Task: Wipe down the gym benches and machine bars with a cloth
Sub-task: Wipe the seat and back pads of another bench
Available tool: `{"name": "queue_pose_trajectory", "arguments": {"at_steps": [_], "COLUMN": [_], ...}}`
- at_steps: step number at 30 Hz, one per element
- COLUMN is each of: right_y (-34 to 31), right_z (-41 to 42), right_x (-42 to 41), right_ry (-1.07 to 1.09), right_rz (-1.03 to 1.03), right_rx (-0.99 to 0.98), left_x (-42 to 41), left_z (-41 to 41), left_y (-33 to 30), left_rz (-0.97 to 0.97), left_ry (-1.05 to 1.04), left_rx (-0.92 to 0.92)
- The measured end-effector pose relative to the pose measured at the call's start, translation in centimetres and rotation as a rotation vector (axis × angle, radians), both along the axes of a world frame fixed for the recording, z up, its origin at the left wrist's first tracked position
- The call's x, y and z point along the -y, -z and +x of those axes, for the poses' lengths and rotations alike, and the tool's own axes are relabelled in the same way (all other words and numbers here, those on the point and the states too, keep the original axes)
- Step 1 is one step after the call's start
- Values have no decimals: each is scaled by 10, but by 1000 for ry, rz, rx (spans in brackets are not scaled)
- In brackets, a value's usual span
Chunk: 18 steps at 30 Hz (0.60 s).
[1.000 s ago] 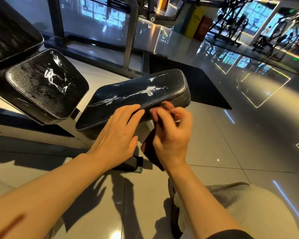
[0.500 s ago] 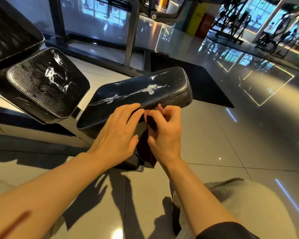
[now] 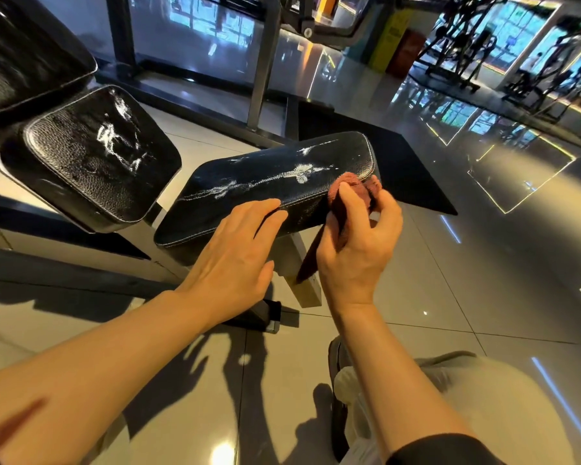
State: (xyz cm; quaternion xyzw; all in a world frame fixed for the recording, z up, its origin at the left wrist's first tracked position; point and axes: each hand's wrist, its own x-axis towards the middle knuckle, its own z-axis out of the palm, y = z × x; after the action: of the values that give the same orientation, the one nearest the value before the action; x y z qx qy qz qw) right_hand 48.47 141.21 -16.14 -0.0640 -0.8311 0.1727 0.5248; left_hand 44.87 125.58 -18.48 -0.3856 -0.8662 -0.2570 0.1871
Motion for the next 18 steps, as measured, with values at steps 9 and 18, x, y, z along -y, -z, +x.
{"name": "queue_pose_trajectory", "arguments": {"at_steps": [9,18], "right_y": [-2,-7], "right_z": [9,-9], "right_x": [4,-5], "right_ry": [92,65], "right_rz": [141,-190], "right_rx": [-61,-14], "left_x": [3,1], "left_z": [3,-1], "left_y": [1,4], "left_rz": [-10,-40], "left_ry": [10,-8], "left_rx": [-5,-12]}}
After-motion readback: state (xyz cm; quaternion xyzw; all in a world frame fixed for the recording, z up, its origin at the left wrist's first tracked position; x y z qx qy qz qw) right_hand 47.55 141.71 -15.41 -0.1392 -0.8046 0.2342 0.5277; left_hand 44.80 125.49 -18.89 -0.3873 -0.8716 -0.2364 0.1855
